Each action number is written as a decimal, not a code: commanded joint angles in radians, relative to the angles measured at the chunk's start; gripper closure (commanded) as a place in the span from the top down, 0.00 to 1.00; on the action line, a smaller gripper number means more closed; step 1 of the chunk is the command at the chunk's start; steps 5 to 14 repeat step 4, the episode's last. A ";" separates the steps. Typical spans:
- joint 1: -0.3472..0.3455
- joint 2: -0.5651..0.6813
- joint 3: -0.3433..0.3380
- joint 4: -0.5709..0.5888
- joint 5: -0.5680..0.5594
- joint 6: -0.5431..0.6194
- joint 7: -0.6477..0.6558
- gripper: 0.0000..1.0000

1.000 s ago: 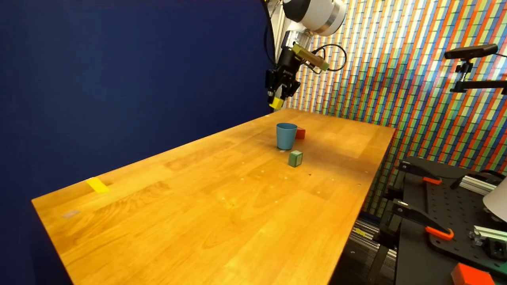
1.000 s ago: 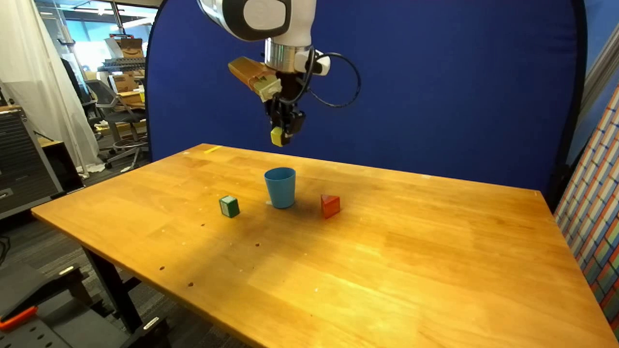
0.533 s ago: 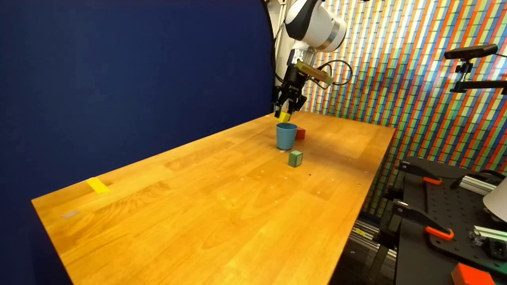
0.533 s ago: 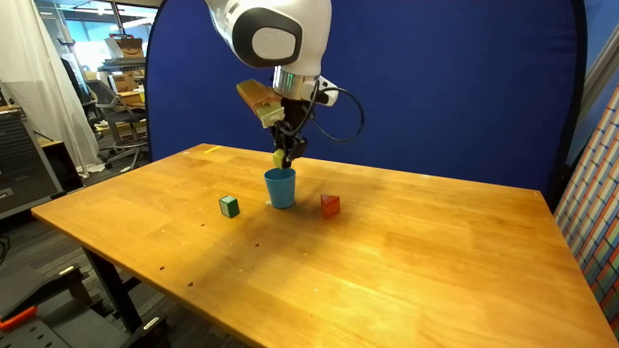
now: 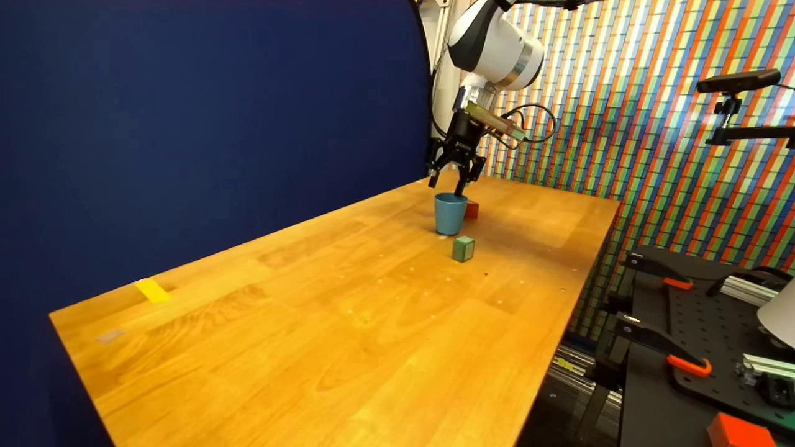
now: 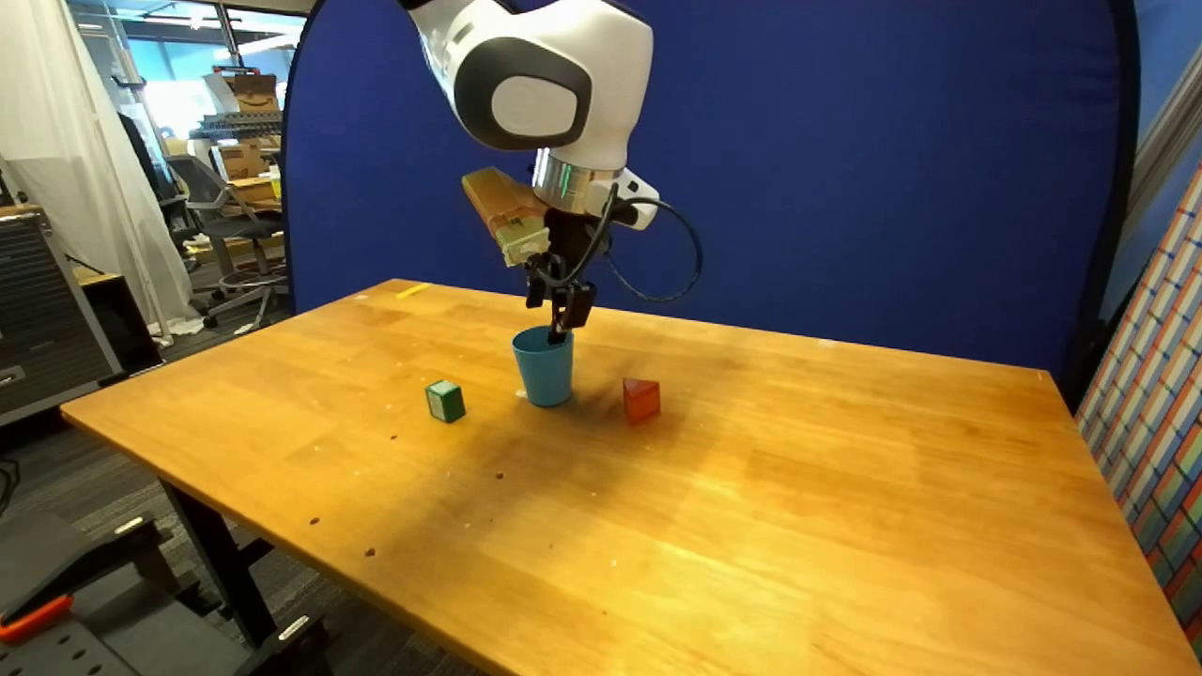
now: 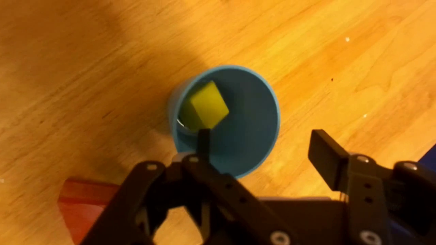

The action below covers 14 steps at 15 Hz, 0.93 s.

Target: Place the yellow block inside the light blue cup

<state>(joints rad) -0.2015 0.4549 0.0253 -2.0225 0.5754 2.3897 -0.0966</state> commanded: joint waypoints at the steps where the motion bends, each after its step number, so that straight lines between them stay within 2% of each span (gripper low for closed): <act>1: -0.064 -0.052 0.055 -0.003 0.110 -0.142 -0.140 1.00; 2: -0.005 -0.010 0.006 0.004 0.050 -0.067 -0.059 0.90; 3: -0.011 -0.018 0.012 0.004 0.075 -0.099 -0.090 0.99; 4: -0.016 -0.025 0.015 0.004 0.086 -0.116 -0.105 1.00; 14: -0.016 -0.025 0.015 0.004 0.086 -0.116 -0.105 1.00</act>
